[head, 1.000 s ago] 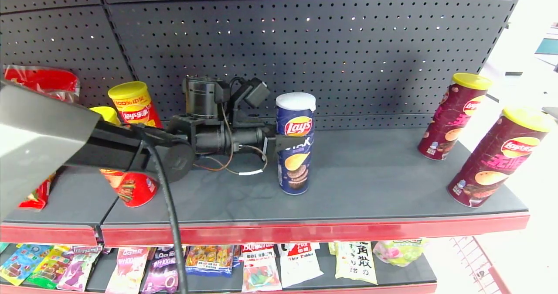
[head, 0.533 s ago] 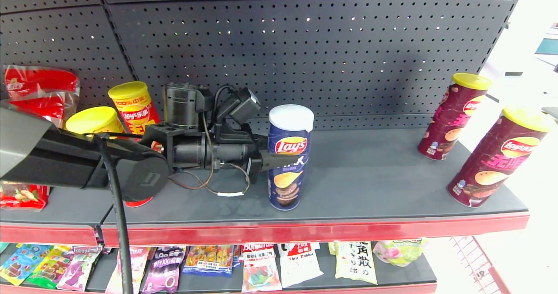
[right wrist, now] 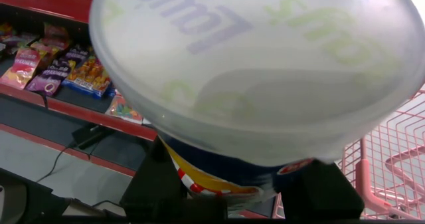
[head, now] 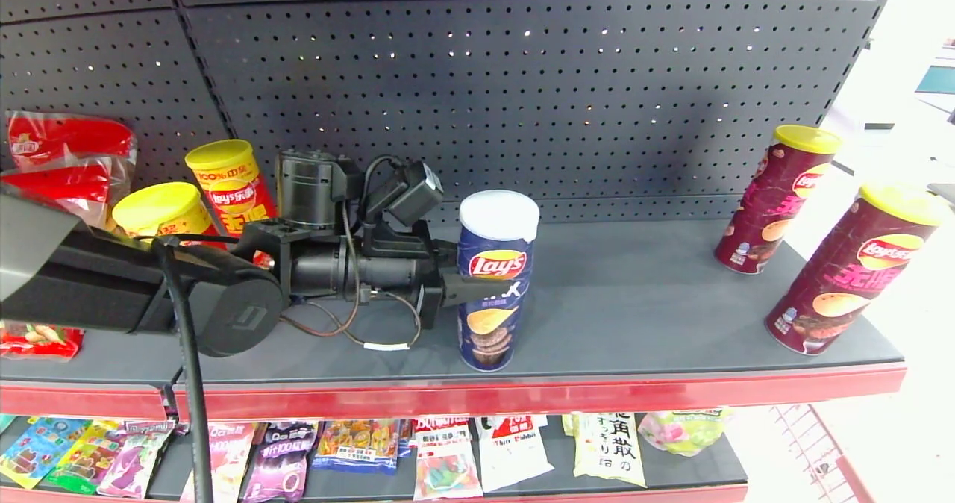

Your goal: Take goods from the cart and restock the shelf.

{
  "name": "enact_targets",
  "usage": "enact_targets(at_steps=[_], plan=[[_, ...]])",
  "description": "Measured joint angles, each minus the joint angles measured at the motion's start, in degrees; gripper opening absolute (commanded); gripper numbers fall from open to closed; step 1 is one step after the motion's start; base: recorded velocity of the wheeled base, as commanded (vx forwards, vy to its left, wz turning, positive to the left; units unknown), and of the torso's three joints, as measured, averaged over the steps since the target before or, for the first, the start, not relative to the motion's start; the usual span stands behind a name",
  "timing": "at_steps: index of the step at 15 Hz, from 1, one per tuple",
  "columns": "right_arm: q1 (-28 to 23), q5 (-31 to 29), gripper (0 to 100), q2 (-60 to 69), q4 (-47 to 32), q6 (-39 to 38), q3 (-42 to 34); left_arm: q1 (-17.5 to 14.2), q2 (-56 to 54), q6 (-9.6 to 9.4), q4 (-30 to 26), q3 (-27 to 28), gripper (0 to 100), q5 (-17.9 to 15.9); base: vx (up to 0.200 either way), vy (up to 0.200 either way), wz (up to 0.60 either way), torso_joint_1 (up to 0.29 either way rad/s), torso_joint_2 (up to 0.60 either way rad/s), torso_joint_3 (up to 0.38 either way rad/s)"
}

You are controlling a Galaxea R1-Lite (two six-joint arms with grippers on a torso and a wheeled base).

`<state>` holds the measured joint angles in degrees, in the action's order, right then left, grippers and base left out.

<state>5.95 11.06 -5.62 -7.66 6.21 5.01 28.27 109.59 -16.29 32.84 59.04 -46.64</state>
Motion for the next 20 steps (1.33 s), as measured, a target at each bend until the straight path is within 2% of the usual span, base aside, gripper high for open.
enact_targets(at_steps=[14,15,20], plan=[[0.00,0.00,0,0.00,0.00,0.00,-0.02,0.23,-0.11,0.34,0.28,-1.41,0,-0.71,0.000,0.000,0.00,0.000,0.00,0.000],[0.00,-0.02,0,0.00,0.00,0.02,-0.02,0.20,-0.11,0.30,1.07,-2.01,100,-0.60,0.000,0.000,0.00,0.000,0.00,0.000],[0.00,-0.02,0,0.00,0.00,0.02,0.00,-0.29,-0.28,0.48,1.69,-3.75,100,-0.43,0.000,0.000,0.00,0.000,0.00,0.000]])
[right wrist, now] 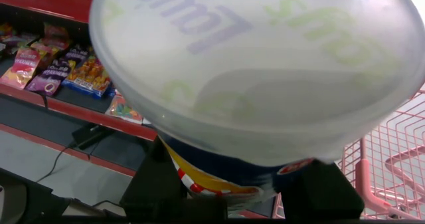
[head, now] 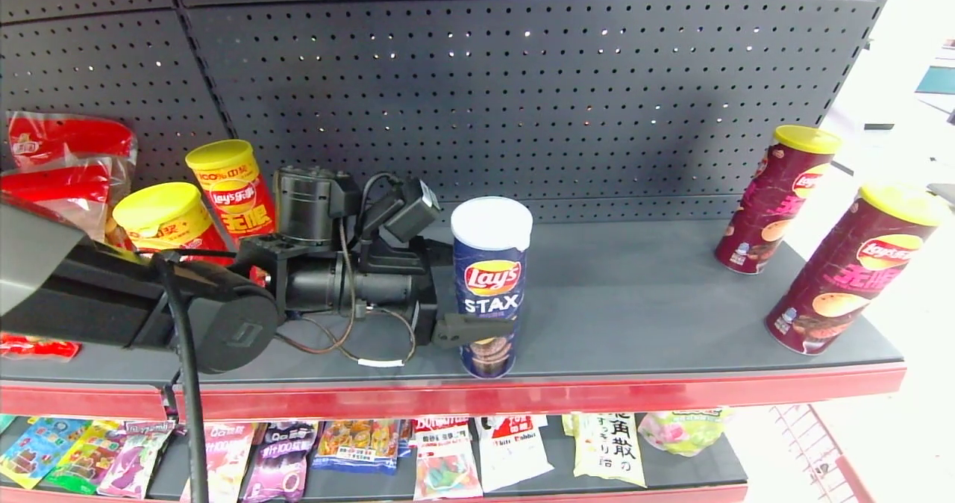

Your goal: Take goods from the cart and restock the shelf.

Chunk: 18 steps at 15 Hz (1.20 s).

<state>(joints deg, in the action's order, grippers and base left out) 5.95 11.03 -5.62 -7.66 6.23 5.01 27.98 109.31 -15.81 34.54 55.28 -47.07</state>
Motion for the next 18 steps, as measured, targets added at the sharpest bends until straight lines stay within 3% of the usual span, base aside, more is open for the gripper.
enact_targets(at_steps=[2,9,14,18], plan=[[0.00,0.00,0,0.00,0.00,0.00,0.00,-0.85,-0.90,-0.04,0.20,-1.71,100,-0.11,0.000,0.000,0.00,0.000,0.00,0.000],[0.33,-0.04,0,-2.67,0.00,-0.02,3.01,-7.72,-13.73,-0.09,0.24,-15.82,100,0.51,0.000,0.000,0.00,0.000,0.00,0.000],[3.45,1.08,0,-27.10,1.65,0.46,22.21,-9.11,-26.67,0.54,0.09,-27.87,100,2.67,0.000,0.000,0.00,0.000,0.00,0.000],[10.03,2.78,0,-51.85,5.25,0.61,41.09,-9.18,-34.27,4.86,-0.16,-30.93,100,5.41,0.000,0.000,0.00,0.000,0.00,0.000]])
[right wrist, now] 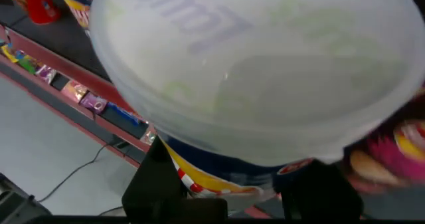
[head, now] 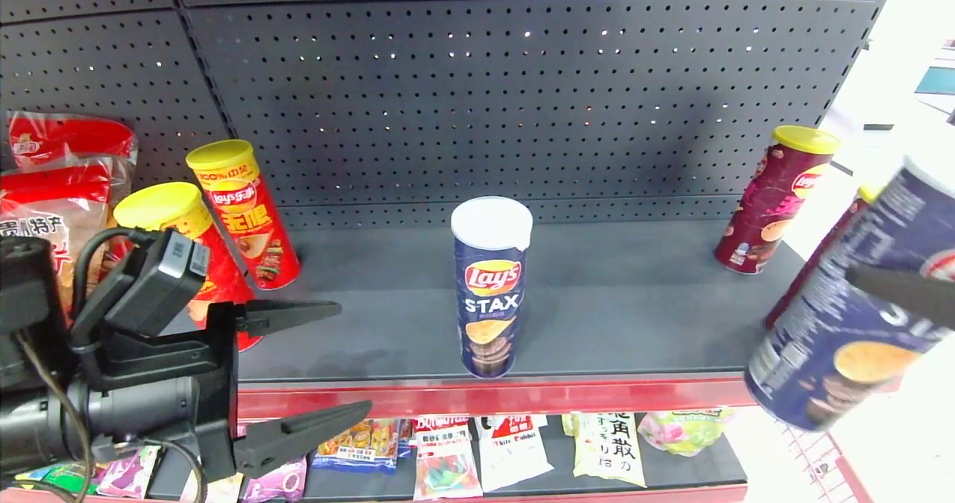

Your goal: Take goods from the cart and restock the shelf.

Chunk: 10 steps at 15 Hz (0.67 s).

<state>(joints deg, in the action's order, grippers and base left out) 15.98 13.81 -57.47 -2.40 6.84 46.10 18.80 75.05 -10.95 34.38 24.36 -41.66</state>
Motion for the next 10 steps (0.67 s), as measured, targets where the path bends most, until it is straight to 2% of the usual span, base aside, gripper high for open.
enact_targets(at_steps=[2,5,10], plan=[[2.51,1.65,0,-11.22,3.95,0.22,7.51,0.00,-2.74,0.37,-1.67,-0.41,100,1.26,0.000,0.000,0.00,0.000,0.00,0.000],[4.50,5.47,0,-24.78,11.53,0.49,14.37,-0.04,-5.73,0.46,-4.74,-0.22,100,3.10,0.000,0.000,0.00,0.000,0.00,0.000],[6.58,7.86,0,-39.25,13.78,1.07,24.41,0.07,-7.94,0.39,-6.50,-0.16,100,4.77,0.000,0.000,0.00,0.000,0.00,0.000]])
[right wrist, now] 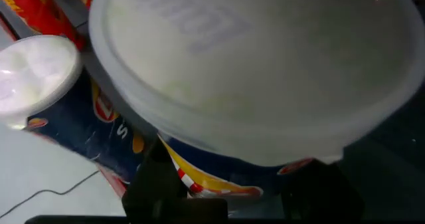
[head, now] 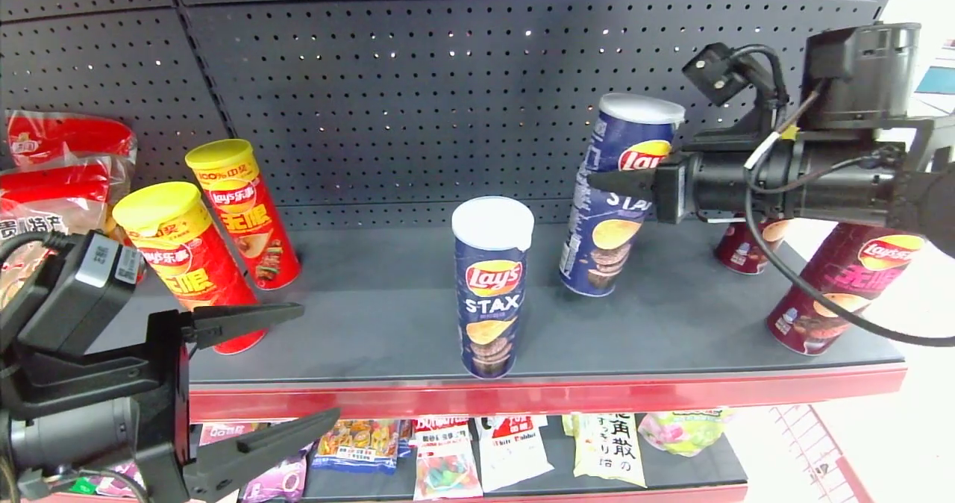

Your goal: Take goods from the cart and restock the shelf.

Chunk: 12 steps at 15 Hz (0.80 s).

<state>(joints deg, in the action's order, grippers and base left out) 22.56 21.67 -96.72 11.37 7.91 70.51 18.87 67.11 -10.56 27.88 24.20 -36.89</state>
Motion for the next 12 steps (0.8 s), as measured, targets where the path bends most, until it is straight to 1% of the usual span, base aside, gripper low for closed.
enact_targets(at_steps=[5,7,9,12], plan=[[2.32,-0.44,0,-10.39,0.15,2.18,9.70,-0.02,-1.16,0.00,-0.60,-0.15,100,1.94,0.000,0.000,0.00,0.000,0.00,0.000],[3.01,-0.55,0,-13.34,0.12,2.29,12.31,0.00,-1.57,0.02,-0.73,-0.26,100,2.46,0.000,0.000,0.00,0.000,0.00,0.000],[3.75,-0.46,0,-16.01,0.15,2.38,14.88,-0.07,-2.26,0.02,-1.89,-0.28,100,2.86,0.000,0.000,0.00,0.000,0.00,0.000],[4.13,-0.52,0,-19.71,0.12,3.06,18.58,-0.07,-4.02,0.02,-5.39,-0.37,100,3.10,0.000,0.000,0.00,0.000,0.00,0.000]])
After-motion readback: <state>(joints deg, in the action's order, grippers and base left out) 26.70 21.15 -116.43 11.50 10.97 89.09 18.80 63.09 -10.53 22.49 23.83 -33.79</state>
